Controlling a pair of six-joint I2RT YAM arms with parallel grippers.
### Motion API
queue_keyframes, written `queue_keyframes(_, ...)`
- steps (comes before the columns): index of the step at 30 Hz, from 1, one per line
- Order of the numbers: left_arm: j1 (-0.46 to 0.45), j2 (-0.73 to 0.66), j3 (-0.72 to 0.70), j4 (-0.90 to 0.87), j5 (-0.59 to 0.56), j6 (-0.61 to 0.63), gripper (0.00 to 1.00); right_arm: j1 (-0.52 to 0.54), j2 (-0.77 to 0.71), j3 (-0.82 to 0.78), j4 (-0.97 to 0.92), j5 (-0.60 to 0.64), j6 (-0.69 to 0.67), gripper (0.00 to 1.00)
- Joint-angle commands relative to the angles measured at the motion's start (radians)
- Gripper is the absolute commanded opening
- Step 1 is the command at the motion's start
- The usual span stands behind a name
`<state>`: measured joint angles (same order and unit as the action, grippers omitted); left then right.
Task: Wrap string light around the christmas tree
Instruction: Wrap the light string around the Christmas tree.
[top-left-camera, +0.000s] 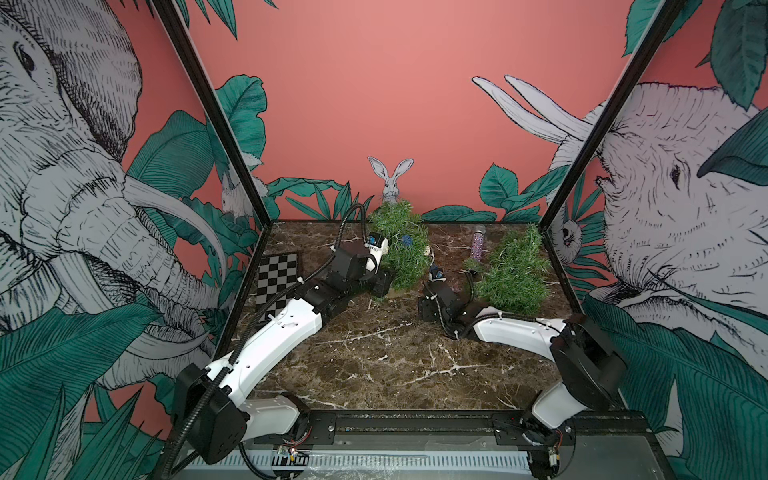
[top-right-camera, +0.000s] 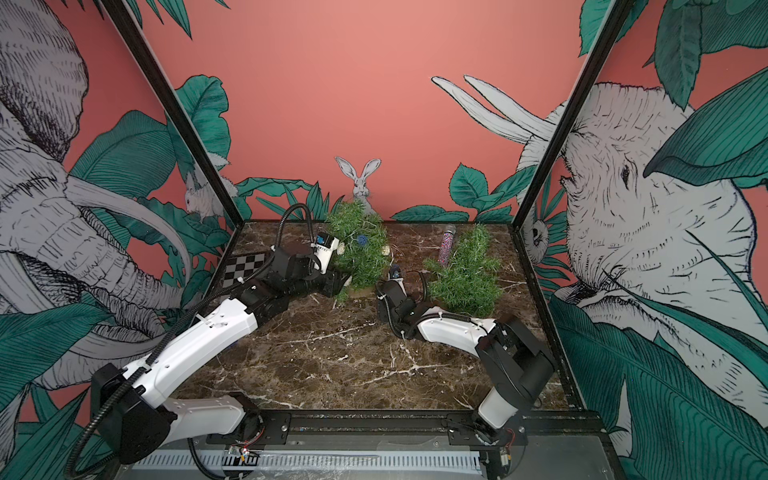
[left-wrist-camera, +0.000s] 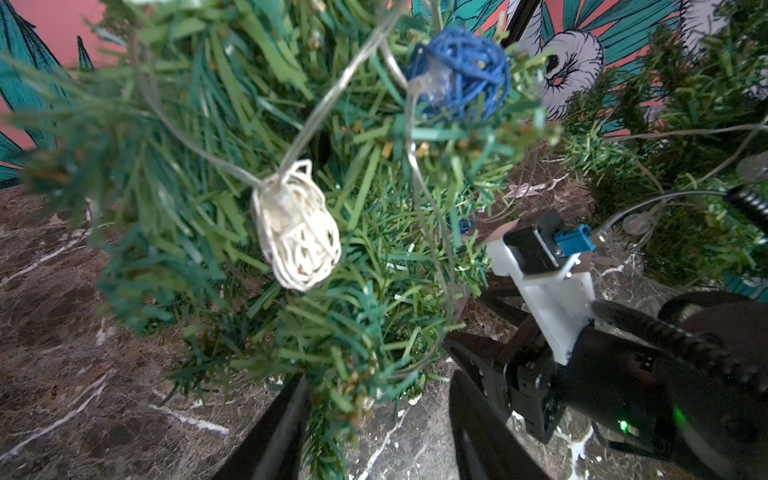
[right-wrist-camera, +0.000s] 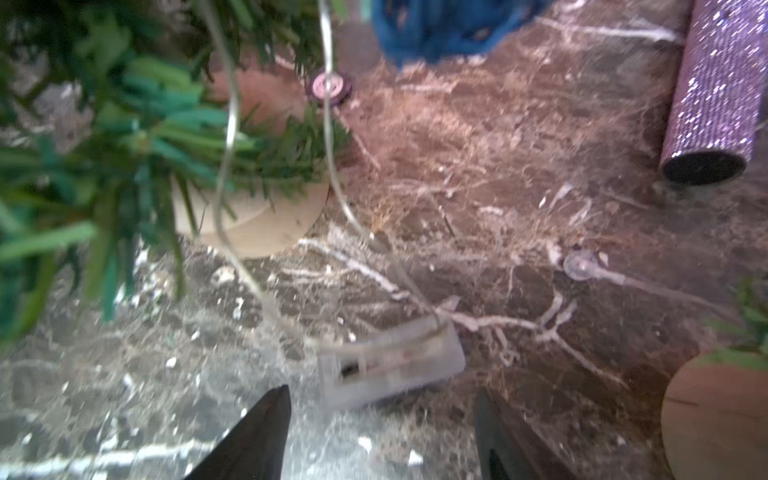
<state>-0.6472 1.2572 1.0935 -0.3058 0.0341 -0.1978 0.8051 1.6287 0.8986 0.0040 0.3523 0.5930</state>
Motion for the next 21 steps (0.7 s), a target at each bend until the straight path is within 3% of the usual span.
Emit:
queue_keyframes(1, -0.001, -0.023, -0.015, 0.009, -0.02, -0.015, 0.56, 0.006, 0.058, 0.04, 0.066, 0.079, 0.022, 0.72)
queue_keyframes(5, 0.002, -0.037, -0.029, 0.001, -0.04, -0.009, 0.56, 0.006, 0.105, 0.038, 0.116, 0.105, 0.017, 0.7)
queue_keyframes(11, 0.001, -0.053, -0.027, -0.033, -0.068, -0.004, 0.56, 0.008, 0.111, 0.022, 0.172, 0.058, 0.02, 0.57)
queue_keyframes(17, 0.001, -0.073, -0.037, -0.034, -0.098, -0.022, 0.56, 0.01, 0.098, -0.006, 0.214, 0.01, 0.064, 0.38)
queue_keyframes(21, 0.0, -0.129, -0.064, -0.041, -0.122, -0.023, 0.56, 0.01, 0.101, 0.013, 0.191, -0.055, 0.067, 0.19)
